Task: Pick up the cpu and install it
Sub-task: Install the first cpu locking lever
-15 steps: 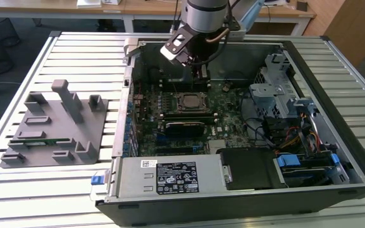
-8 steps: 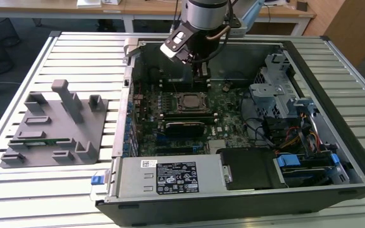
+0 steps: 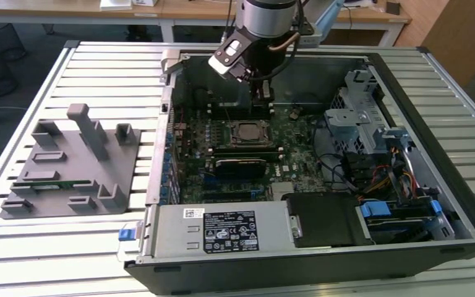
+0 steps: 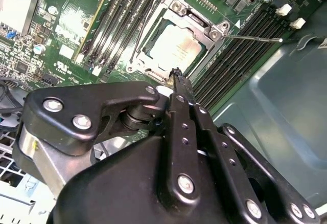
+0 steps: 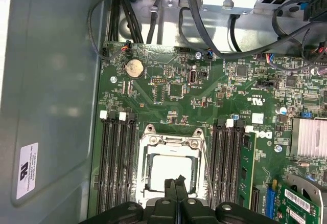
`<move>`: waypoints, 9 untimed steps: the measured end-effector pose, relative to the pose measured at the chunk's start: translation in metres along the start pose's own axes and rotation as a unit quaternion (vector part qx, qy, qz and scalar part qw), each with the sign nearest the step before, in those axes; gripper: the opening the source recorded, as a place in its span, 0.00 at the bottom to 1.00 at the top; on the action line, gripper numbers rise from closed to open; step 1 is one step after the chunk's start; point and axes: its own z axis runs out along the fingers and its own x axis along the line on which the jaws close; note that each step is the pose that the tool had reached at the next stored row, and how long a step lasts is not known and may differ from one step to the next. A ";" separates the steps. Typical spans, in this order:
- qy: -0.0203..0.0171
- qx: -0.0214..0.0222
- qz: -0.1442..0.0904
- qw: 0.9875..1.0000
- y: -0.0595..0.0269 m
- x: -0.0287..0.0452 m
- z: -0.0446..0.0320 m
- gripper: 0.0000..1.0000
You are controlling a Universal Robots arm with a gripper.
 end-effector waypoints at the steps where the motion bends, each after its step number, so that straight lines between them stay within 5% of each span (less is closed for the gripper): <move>1: 0.000 0.000 0.000 1.000 0.0000 0.0000 -0.0005 0.11; 9: 0.000 0.000 0.000 1.000 0.0000 0.0001 -0.0030 0.11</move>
